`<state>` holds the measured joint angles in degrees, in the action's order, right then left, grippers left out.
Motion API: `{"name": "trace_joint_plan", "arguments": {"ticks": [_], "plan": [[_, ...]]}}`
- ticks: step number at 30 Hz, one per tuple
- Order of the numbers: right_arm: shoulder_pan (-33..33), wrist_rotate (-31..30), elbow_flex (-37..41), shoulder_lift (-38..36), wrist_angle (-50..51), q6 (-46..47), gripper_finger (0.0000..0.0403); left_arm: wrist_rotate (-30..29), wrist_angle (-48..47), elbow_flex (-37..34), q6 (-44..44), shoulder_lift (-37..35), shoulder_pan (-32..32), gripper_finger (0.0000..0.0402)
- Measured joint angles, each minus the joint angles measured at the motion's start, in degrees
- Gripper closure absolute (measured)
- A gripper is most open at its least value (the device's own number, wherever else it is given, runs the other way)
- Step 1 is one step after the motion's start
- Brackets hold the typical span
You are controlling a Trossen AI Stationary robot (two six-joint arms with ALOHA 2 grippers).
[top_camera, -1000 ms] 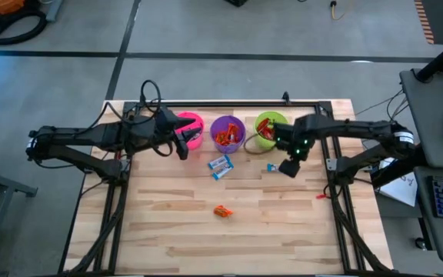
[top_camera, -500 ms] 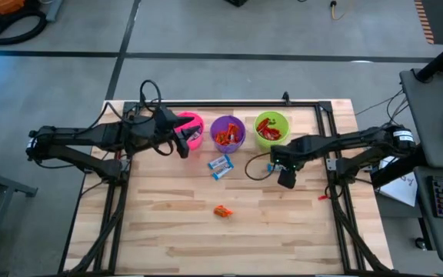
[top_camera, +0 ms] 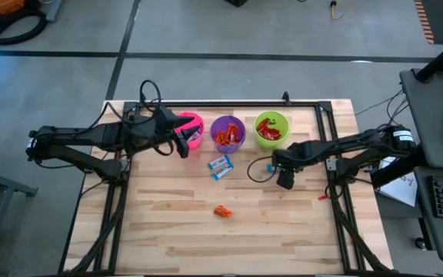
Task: Organize candy in baskets
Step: Put the white chocolate into the pink bucket
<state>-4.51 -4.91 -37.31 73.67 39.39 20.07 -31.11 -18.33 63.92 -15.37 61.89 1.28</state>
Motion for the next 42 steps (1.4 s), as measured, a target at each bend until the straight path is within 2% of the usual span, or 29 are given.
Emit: {"name": "trace_joint_plan", "arguments": {"ticks": [6,8,11,15,16,18,22,28,29,31,34,37,39,42], "plan": [[0.0,-0.6,3.22,0.0,-4.9,2.54,0.0188,0.0,0.02,0.0,-0.16,0.0,0.0,0.0244],[0.0,0.83,3.5,0.0,-5.57,2.9,0.0188,-0.02,0.02,0.0,-0.16,0.0,0.0,0.0244],[0.3,6.17,3.42,0.0,-6.04,2.92,0.0188,-0.02,0.04,0.0,-0.18,0.0,0.0,0.0244],[0.53,20.44,2.49,-0.15,-5.34,1.87,0.0188,-0.02,0.04,0.0,-0.33,0.0,0.0,0.0244],[0.63,21.98,2.13,-0.35,-4.65,3.06,0.0188,-0.02,0.05,0.0,-0.64,0.0,-0.01,0.0244],[0.63,21.87,1.4,-1.34,-2.85,4.78,0.0188,-0.02,0.07,0.0,-1.35,0.0,-0.04,0.0244],[0.66,17.5,0.12,-4.25,-2.41,4.57,0.0188,-0.02,0.07,0.0,-2.19,0.0,-0.04,0.0244],[1.85,16.81,-0.39,-6.72,-0.19,-9.65,0.0188,0.0,0.09,0.0,-2.32,0.0,-0.04,0.0244],[1.95,16.31,-0.43,-6.76,0.84,-8.45,0.0188,0.0,0.09,0.0,-2.4,0.0,-0.04,0.0244],[1.85,14.8,-0.41,-6.75,2.15,-0.37,0.0188,0.0,0.09,0.0,-3.02,0.0,-0.04,0.0244],[1.77,14.44,-0.14,-6.42,2.81,18.34,0.0188,0.02,0.1,0.0,-3.82,0.03,-0.04,0.0244],[2.68,17.02,-0.1,-5.53,2.71,36.98,0.0188,0.04,0.15,0.0,-4.65,0.41,-0.02,0.0244],[4.08,17.09,-0.13,-5.19,1.33,42.47,0.0188,0.04,0.21,0.0,-4.71,0.73,-0.02,0.0244],[5.84,12.83,-0.19,-4.48,-0.21,46.92,0.0188,0.04,0.29,0.0,-4.69,1.23,0.02,0.0244]]}}
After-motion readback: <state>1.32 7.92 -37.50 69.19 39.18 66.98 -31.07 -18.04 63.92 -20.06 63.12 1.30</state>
